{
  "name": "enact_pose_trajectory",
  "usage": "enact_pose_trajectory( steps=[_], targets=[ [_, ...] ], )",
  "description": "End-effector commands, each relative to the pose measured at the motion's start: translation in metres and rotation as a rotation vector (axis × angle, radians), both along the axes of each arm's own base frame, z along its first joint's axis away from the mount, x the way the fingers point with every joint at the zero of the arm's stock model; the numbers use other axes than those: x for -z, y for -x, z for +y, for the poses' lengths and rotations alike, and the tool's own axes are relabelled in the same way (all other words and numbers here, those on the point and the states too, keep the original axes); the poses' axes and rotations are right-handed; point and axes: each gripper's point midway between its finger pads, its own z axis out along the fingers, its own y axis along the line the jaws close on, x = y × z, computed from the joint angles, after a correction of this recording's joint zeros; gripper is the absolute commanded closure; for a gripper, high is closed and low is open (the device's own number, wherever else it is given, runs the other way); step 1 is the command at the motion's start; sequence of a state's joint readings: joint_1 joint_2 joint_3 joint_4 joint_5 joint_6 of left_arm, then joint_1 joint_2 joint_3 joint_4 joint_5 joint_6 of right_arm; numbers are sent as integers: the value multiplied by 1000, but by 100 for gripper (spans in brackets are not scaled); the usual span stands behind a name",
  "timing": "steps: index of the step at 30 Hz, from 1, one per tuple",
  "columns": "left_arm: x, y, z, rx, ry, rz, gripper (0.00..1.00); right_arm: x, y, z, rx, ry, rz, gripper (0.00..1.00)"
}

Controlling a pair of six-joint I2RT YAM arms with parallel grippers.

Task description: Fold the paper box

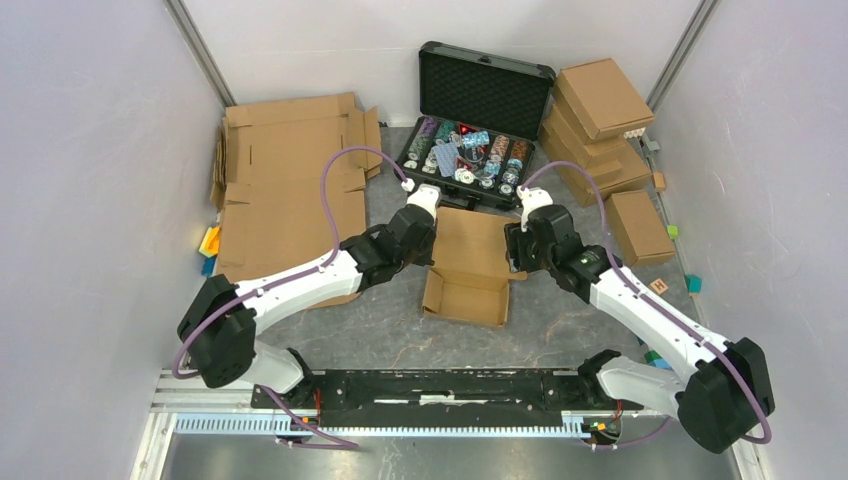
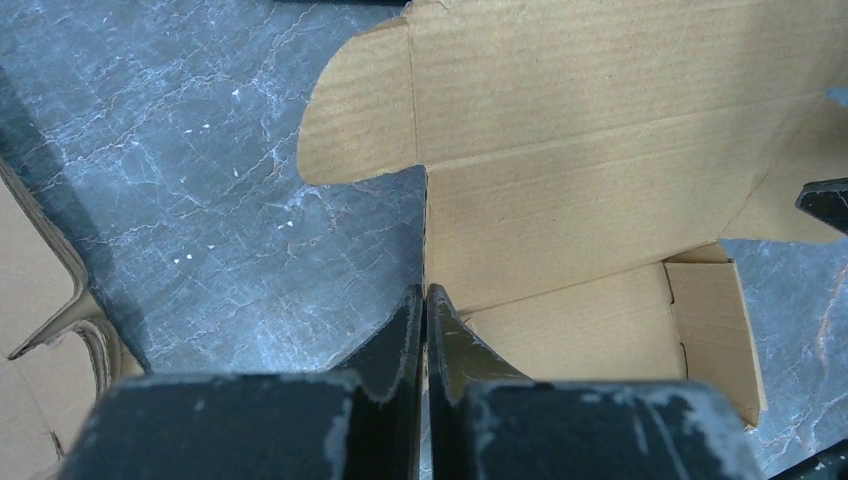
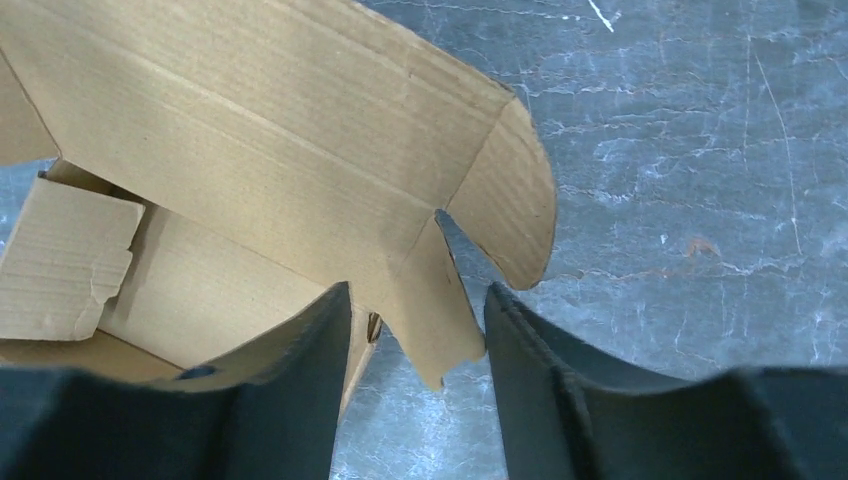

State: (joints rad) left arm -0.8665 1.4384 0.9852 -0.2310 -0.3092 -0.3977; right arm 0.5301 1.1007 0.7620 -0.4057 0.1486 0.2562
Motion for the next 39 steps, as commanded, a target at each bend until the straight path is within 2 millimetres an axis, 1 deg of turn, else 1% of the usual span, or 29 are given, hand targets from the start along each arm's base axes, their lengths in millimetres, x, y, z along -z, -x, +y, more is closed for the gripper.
enact_pose_trajectory(
  steps=[1, 3, 5, 7, 8, 10, 12, 14, 17, 19, 23, 25, 28, 29, 30, 33, 35, 39],
  targets=[
    [-19, -3, -3, 17, 31, -67, 96, -22, -10, 14, -23, -63, -41, 49],
    [-19, -2, -3, 16, 33, -67, 95, -22, -10, 15, -24, -71, -41, 52],
    [-19, -1, -3, 16, 34, -67, 96, -22, -10, 15, -19, -71, -35, 61],
    [-20, 0, -3, 16, 40, -70, 96, -20, -10, 15, -16, -71, -28, 67],
    [-20, 1, -3, 15, 43, -69, 96, -19, -10, 15, -15, -70, -27, 72],
    [-21, 3, -4, 11, 57, -67, 96, -21, -10, 17, -14, -84, -28, 85],
    [-23, 5, -4, -7, 71, -71, 97, -26, -11, 21, -10, -111, -41, 87],
    [-25, 6, -6, -24, 93, -77, 98, -33, -13, 26, -4, -139, -66, 92],
    [-26, 6, -7, -78, 120, -79, 98, -41, -15, 33, 16, -147, -109, 94],
    [-26, 3, -4, -131, 122, -92, 98, -46, -17, 37, 43, -144, -147, 95],
    [-31, -9, 10, -251, 119, -150, 98, -66, -27, 43, 108, -128, -257, 95],
    [-34, -15, 15, -289, 128, -192, 98, -71, -32, 46, 130, -128, -307, 96],
    [-40, -23, 14, -316, 186, -260, 98, -70, -39, 46, 158, -130, -370, 96],
    [-39, -25, 16, -327, 196, -278, 98, -71, -42, 46, 170, -130, -391, 96],
    [-42, -27, 16, -343, 217, -299, 98, -74, -46, 47, 184, -140, -425, 96],
    [-38, -33, 24, -401, 217, -339, 98, -72, -52, 47, 212, -161, -472, 96],
    [-36, -36, 25, -409, 214, -348, 98, -67, -52, 48, 215, -173, -494, 96],
    [-35, -35, 20, -394, 230, -345, 97, -48, -48, 43, 221, -163, -497, 94]
  ],
)
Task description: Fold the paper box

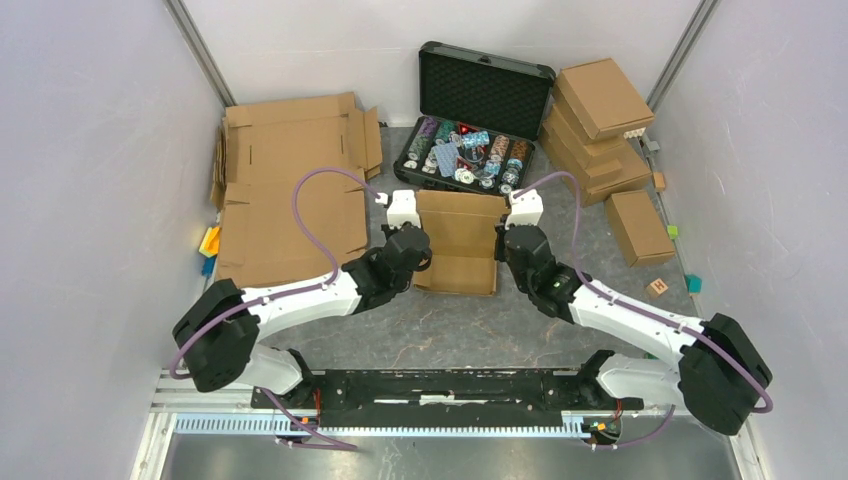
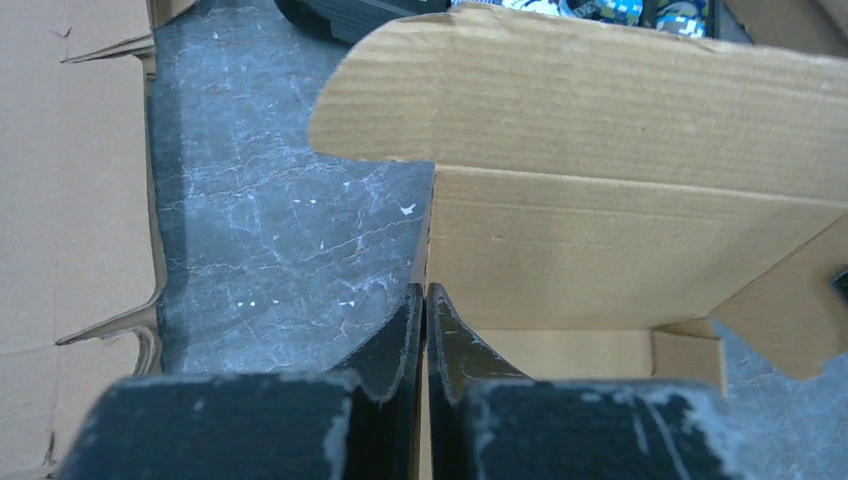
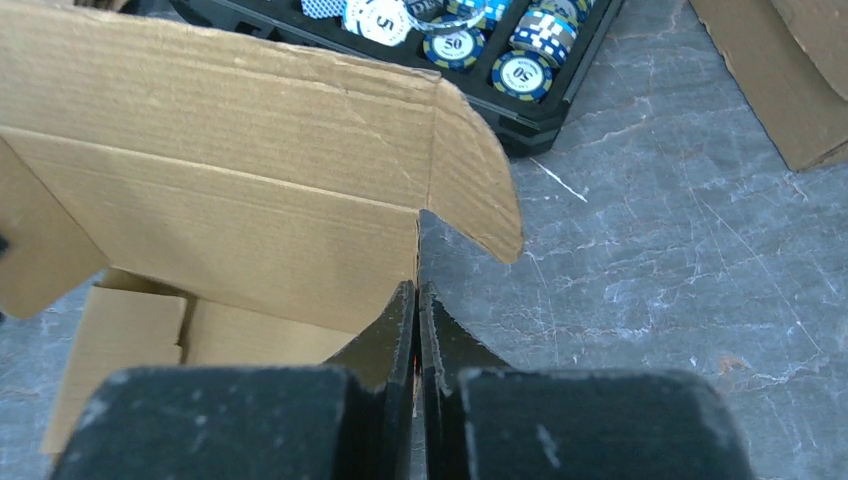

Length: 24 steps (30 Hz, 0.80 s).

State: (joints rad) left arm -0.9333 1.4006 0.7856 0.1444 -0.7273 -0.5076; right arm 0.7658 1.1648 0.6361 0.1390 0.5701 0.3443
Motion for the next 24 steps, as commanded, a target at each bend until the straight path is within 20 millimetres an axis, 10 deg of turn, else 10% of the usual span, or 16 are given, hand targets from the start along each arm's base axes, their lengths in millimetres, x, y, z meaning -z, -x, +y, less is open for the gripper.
enact_pose_trajectory(
  steps=[1, 24],
  targets=[
    [-22, -9, -9, -36, 120, -83, 96, -12, -8, -3, 47, -64, -113, 94],
    [6, 47, -29, 89, 143, -50, 92, 17, 31, -8, 20, -40, -65, 87]
  ],
)
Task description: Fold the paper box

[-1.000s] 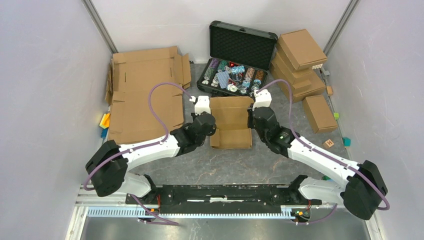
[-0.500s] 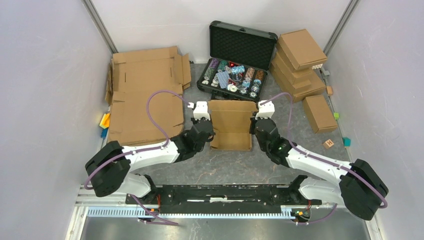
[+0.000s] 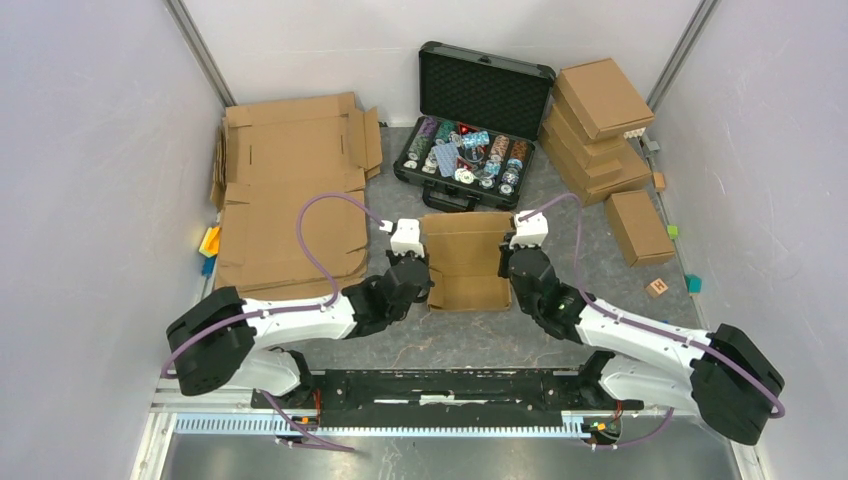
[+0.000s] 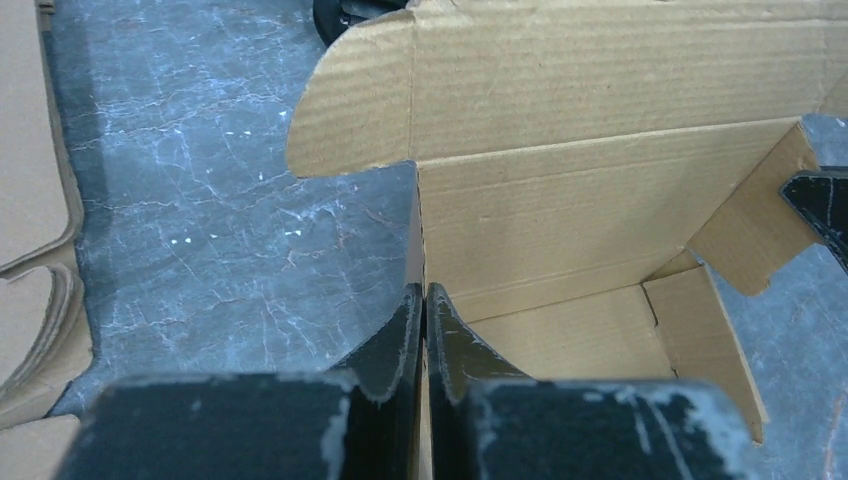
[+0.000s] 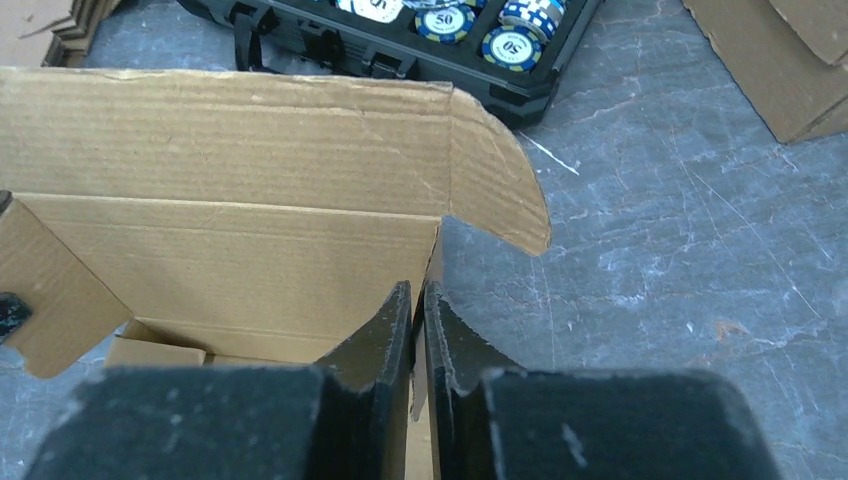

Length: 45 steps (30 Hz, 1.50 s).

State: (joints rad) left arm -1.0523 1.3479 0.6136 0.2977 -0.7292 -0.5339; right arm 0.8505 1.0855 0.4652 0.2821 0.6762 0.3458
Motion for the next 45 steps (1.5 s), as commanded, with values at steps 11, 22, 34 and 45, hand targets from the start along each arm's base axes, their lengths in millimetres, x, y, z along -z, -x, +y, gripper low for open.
enact_pose_trajectory(
  steps=[11, 22, 34, 45],
  targets=[
    [-12, 18, -20, -26, 42, -33, 92, 20, 28, -9, -33, -34, 44, 87],
    [2, 31, -32, -74, -16, -17, 89, 30, 49, -10, -119, -28, 72, 87],
    [6, 39, -21, -77, -23, -8, 91, 23, 62, -15, -166, 13, 123, 69],
    [6, 45, -23, -19, -76, -54, 92, 6, 77, -15, -208, 25, 207, 20]
  ],
)
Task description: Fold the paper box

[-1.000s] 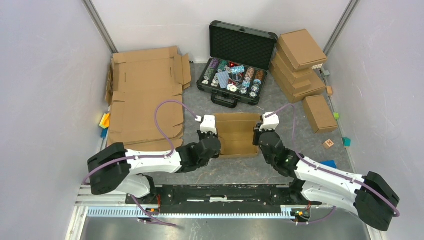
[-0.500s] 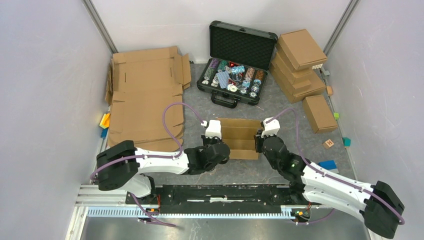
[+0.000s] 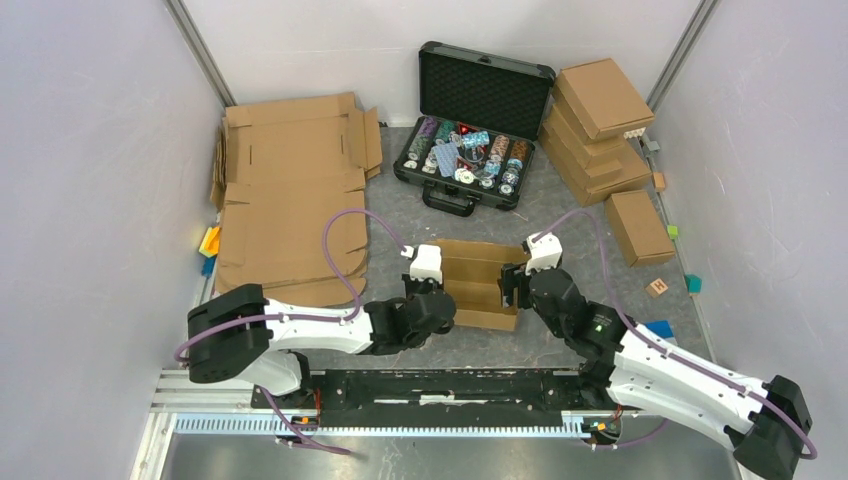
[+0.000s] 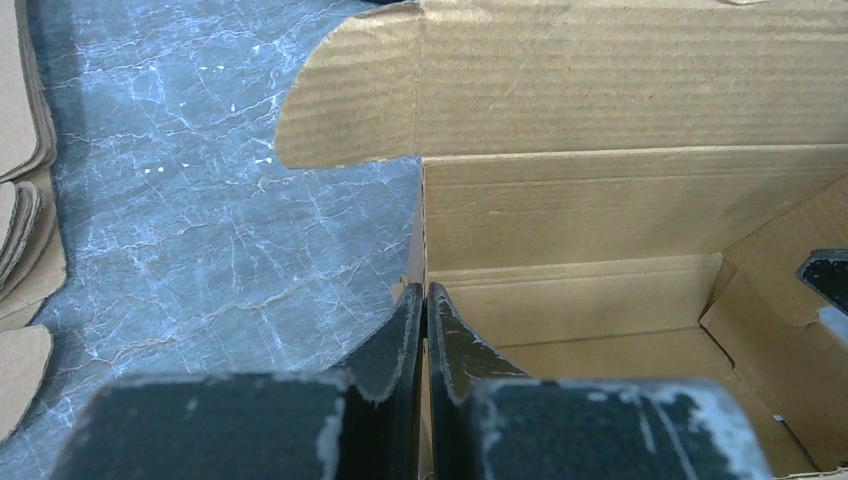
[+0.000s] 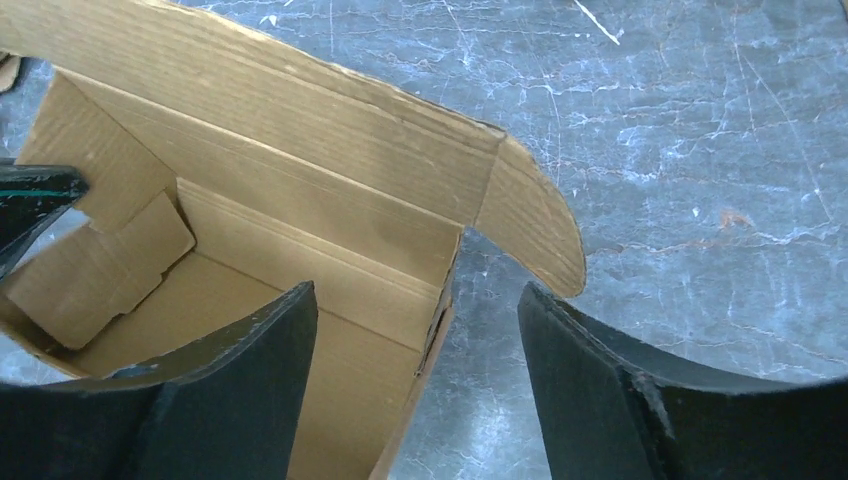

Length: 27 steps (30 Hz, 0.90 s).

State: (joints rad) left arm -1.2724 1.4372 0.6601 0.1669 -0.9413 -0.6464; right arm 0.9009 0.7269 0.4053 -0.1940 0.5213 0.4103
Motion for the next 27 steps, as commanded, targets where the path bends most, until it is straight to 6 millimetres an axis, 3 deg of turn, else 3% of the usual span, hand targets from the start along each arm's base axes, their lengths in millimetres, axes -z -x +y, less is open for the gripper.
enact_pose_trajectory(
  steps=[1, 6, 11, 17, 20, 25, 27],
  targets=[
    [-15, -2, -1, -15, 19, -54, 92, -20, 9, 7, -57, 3, 49, 17],
    [-13, 0, -1, -10, 12, -60, 92, -42, 22, 14, -213, 67, 44, 2],
    [-12, 0, -2, 1, 8, -66, 92, -79, 15, 7, -263, 194, -28, 2],
    [-11, 4, -6, 52, 6, -74, 93, -107, 8, 33, -448, 311, -74, 2],
    [-10, 5, -5, 67, 0, -76, 93, -107, 0, 44, -489, 359, -65, 2],
    [-8, 8, -6, 88, -3, -76, 93, -83, -10, 60, -538, 429, -9, 2],
    [-8, 8, -5, 93, 2, -78, 93, -72, -10, 66, -559, 436, 10, 7]
  ],
)
